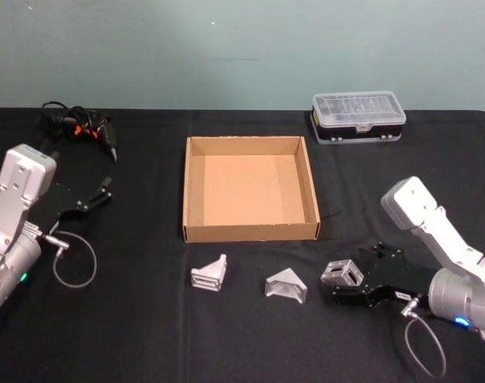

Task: Use one hand to pick up the angle iron from the table and place it into the box.

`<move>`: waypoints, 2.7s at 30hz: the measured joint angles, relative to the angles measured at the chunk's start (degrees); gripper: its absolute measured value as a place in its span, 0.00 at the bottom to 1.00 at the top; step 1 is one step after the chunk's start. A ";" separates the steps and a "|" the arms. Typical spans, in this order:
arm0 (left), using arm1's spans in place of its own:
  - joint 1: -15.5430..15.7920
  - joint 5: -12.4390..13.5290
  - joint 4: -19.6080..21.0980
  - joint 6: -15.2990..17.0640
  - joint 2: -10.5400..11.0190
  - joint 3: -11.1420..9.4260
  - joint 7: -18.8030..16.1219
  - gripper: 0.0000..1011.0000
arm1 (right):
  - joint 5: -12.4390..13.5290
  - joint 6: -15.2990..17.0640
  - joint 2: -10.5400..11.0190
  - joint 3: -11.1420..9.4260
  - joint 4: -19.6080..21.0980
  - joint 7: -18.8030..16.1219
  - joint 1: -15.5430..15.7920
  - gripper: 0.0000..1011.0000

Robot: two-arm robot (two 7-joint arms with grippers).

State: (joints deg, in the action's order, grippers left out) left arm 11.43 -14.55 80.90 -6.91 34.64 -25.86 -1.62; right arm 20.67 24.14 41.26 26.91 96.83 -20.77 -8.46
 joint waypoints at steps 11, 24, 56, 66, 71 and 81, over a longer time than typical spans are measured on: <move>0.00 0.00 0.00 0.00 0.00 0.00 0.00 1.00 | -1.21 0.25 -1.91 -0.09 -1.12 -0.54 -0.63 0.99; 0.00 0.00 0.00 0.00 0.00 0.00 0.00 1.00 | -1.21 0.24 -1.74 -0.08 -1.02 -0.50 -0.63 0.95; 0.00 0.00 0.00 0.00 0.00 0.00 0.00 1.00 | -1.27 0.24 -1.65 -0.45 -0.59 -0.23 -0.40 0.46; 0.00 0.00 0.00 0.00 0.00 0.00 0.00 1.00 | -0.90 1.14 -2.33 -3.73 4.19 -0.67 -0.57 0.46; 0.00 0.00 0.00 0.00 0.00 0.00 0.00 1.00 | -2.02 3.78 -3.83 -2.75 4.47 -2.99 -5.54 0.46; 0.00 0.00 0.00 0.00 0.00 0.00 0.00 1.00 | -6.19 7.66 -9.93 1.81 -3.21 -5.34 -16.84 0.46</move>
State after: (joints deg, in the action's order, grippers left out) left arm 11.43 -14.55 80.90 -6.90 34.64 -25.86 -1.62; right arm 14.48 31.80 31.33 28.72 93.63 -26.11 -25.30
